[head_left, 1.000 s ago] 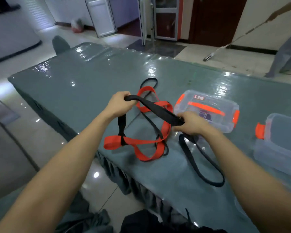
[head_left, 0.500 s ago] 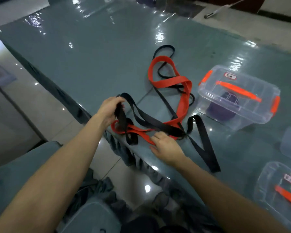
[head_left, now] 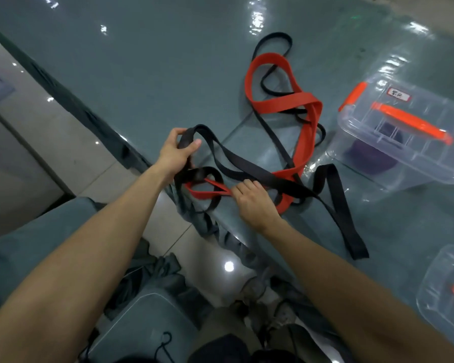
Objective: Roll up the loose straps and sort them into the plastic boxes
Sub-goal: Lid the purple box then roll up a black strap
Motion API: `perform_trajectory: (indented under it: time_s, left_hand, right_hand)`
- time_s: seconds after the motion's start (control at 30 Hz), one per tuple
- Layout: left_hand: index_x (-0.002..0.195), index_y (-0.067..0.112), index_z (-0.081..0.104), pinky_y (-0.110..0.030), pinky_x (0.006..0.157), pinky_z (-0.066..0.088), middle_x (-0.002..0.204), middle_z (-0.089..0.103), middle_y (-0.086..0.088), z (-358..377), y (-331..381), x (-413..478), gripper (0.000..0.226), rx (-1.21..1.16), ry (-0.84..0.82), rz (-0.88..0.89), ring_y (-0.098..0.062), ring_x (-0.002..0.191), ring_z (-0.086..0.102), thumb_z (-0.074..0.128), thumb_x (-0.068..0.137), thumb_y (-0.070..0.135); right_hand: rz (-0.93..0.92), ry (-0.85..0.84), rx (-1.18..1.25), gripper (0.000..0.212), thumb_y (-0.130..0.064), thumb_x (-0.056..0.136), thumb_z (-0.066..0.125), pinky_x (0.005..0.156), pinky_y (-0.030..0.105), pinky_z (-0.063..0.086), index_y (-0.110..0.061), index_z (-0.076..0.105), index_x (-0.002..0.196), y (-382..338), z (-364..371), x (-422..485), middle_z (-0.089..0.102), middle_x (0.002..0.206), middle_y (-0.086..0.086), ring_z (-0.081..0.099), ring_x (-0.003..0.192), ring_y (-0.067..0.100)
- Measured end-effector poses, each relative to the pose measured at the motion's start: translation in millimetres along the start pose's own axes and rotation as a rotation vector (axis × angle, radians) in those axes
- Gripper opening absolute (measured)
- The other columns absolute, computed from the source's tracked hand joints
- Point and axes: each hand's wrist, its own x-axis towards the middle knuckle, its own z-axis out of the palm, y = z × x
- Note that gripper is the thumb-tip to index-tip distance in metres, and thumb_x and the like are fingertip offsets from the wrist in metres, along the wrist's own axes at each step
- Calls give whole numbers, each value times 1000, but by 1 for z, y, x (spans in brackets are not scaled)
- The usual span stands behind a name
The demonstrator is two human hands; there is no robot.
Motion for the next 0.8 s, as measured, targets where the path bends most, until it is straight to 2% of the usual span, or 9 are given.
perform_trajectory:
  time_s: [0.13, 0.27, 0.33, 0.4, 0.5, 0.6, 0.7, 0.73, 0.8]
  left_hand:
    - [140, 24, 51, -46, 93, 55, 117, 67, -4, -1, -12, 9, 44, 239, 33, 120, -26, 97, 63, 71, 105, 41]
    - [140, 16, 53, -46, 108, 51, 130, 68, -6, 5, -28, 12, 42, 408, 16, 194, -29, 121, 65, 69, 107, 35]
    - [139, 18, 54, -44, 105, 52, 129, 67, -3, 10, -25, 12, 42, 387, 15, 208, -26, 118, 65, 70, 106, 38]
    - [136, 18, 55, -41, 91, 55, 120, 66, -3, 17, -5, 16, 42, 314, 42, 219, -24, 100, 67, 72, 104, 40]
    - [129, 17, 56, -33, 60, 57, 99, 63, -3, 27, 53, 23, 37, 219, 39, 299, -15, 60, 61, 75, 103, 35]
    - [124, 24, 58, -30, 61, 57, 95, 63, 3, 43, 117, 25, 30, 186, -1, 444, -12, 62, 61, 77, 102, 31]
    - [127, 27, 64, -15, 67, 52, 98, 67, 6, 68, 160, 17, 33, 262, -113, 566, 0, 69, 63, 81, 99, 28]
    - [129, 24, 65, -14, 72, 51, 97, 66, 6, 76, 168, 13, 36, 301, -152, 602, 1, 74, 63, 83, 97, 25]
    - [132, 21, 66, -19, 85, 50, 102, 67, 5, 87, 178, 5, 42, 385, -216, 660, -6, 87, 64, 85, 94, 21]
  right_hand:
    - [80, 253, 76, 25, 1, 79, 65, 84, 43, 42, -8, 68, 102, 22, -34, -21, 64, 94, 10, 59, 90, 34]
    - [275, 510, 250, 17, 2, 94, 61, 86, 47, 44, -11, 62, 105, 51, -77, -33, 66, 98, 7, 59, 91, 32]
    - [333, 601, 337, 17, -2, 97, 57, 85, 43, 43, -14, 62, 108, 67, -96, -36, 67, 100, 6, 59, 92, 30]
    - [293, 636, 292, 22, -8, 100, 60, 84, 41, 43, -14, 69, 119, 79, -107, -40, 71, 102, 6, 61, 94, 28]
    - [138, 492, 50, 26, -12, 101, 66, 78, 43, 44, -13, 75, 126, 82, -100, -49, 69, 94, 6, 61, 86, 31]
    - [50, 172, -52, 25, -17, 97, 71, 78, 48, 50, -10, 74, 121, 70, -76, -52, 66, 93, 13, 65, 89, 37]
    - [183, -303, -116, 48, -54, 97, 67, 99, 44, 44, -16, 67, 125, 60, -61, -52, 66, 120, 7, 60, 122, 32]
    - [195, -284, -86, 48, -57, 97, 66, 98, 43, 46, -15, 70, 119, 57, -59, -56, 68, 116, 7, 63, 118, 31]
    - [242, 112, 73, 32, -43, 94, 77, 80, 43, 55, -11, 72, 91, 61, -62, -67, 68, 87, 9, 69, 88, 34]
